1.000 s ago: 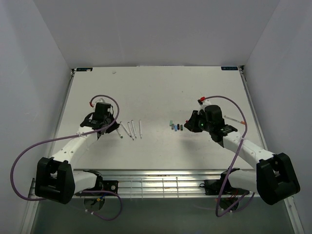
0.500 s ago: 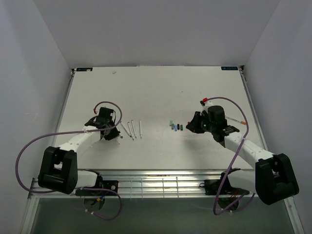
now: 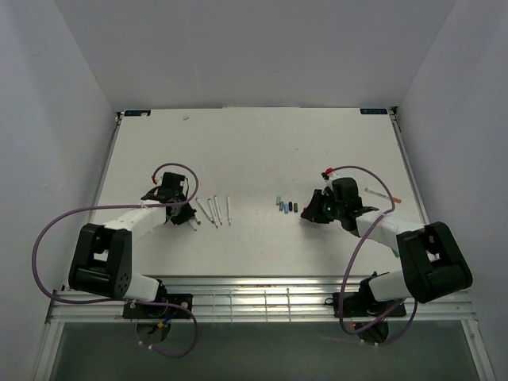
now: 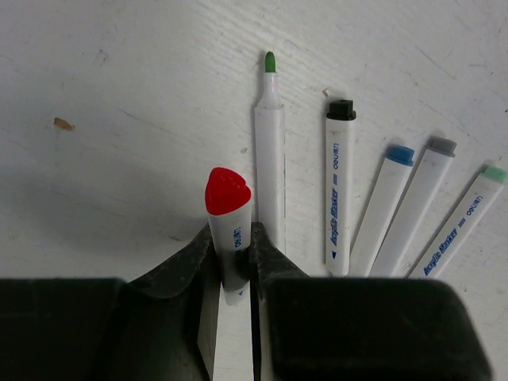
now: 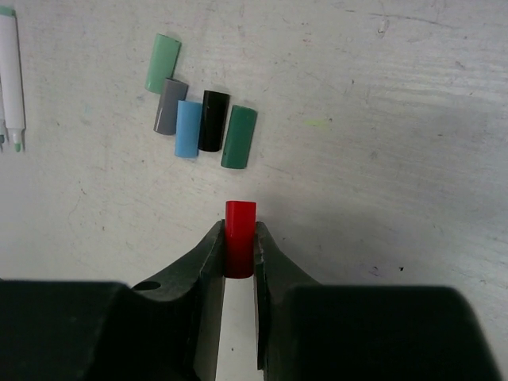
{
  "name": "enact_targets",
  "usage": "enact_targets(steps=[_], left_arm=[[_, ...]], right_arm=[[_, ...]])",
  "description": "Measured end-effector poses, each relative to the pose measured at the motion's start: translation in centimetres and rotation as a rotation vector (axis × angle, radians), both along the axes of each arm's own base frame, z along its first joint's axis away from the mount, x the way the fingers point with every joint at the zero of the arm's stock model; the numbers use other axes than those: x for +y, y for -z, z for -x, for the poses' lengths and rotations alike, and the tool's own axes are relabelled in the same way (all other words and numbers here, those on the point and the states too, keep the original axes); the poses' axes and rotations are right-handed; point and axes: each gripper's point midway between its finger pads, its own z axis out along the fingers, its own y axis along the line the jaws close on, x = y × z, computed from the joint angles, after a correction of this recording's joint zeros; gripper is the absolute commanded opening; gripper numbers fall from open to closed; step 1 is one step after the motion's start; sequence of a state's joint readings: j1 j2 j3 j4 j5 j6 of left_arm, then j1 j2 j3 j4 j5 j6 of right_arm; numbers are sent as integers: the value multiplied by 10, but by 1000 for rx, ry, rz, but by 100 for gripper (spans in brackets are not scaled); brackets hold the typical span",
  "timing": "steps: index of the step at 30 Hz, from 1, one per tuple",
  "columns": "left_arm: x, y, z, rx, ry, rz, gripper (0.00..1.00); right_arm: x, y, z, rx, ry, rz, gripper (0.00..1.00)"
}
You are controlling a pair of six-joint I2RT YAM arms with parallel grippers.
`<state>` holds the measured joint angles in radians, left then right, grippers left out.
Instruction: Open the pen caps
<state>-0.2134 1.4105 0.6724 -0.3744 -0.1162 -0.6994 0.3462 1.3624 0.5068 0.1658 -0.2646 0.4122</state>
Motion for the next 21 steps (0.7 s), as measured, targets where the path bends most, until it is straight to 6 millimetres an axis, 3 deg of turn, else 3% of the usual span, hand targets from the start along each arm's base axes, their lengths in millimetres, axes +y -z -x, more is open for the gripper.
enact_targets(steps=[5,17,21], left_arm=[[2,0,-12,-17,-22,7,31],[1,-1,-26,-43,-47,37,43],[-1,-2,-27,-51,-50,52,47]], right_arm=[[-1,17,-2,40,10,20,9],[1,17,-29,20,47,43,27],[3,15,-37,13,53,43,38]])
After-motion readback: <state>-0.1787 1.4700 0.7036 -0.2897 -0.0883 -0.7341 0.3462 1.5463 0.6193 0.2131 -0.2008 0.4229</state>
